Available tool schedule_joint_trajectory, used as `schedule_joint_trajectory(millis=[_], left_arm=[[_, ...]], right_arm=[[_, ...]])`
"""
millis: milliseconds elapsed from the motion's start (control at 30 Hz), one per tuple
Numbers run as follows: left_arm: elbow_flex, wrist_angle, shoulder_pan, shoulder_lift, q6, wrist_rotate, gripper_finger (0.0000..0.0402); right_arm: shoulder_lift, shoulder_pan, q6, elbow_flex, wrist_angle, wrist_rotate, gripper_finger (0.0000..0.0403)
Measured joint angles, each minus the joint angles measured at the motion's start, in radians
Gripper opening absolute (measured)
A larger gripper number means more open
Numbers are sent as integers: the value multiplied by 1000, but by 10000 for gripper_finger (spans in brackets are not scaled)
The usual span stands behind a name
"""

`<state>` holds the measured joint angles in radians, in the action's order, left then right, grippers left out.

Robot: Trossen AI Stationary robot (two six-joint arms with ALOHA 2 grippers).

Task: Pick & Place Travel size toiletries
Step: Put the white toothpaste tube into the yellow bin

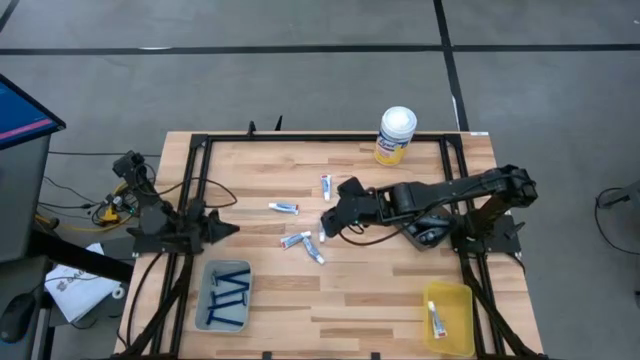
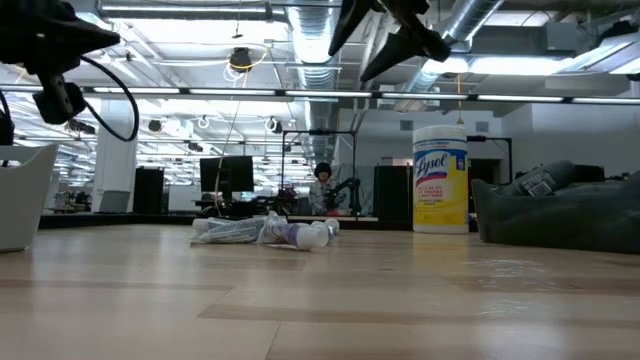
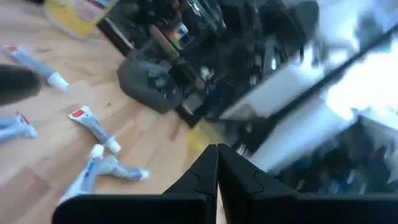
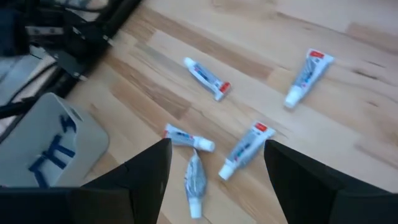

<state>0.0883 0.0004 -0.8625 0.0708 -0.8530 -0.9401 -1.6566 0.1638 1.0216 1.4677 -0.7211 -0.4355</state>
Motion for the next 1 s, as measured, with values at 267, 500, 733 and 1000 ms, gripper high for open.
schedule_joint_trajectory(millis=[267, 500, 733, 1000], left_arm=[[-1, 54, 0, 1, -68, -3, 1], [-2, 56, 0, 2, -68, -2, 1], [-3, 66, 0, 15, -68, 5, 1], [-3, 70, 0, 28, -68, 5, 1]], right_arm=[[-18, -15, 135, 1, -70, 10, 248], [-137, -60, 132, -2, -90, 81, 248], [-259, -92, 155, 0, 36, 130, 248], [-379, -136, 152, 0, 112, 148, 248]])
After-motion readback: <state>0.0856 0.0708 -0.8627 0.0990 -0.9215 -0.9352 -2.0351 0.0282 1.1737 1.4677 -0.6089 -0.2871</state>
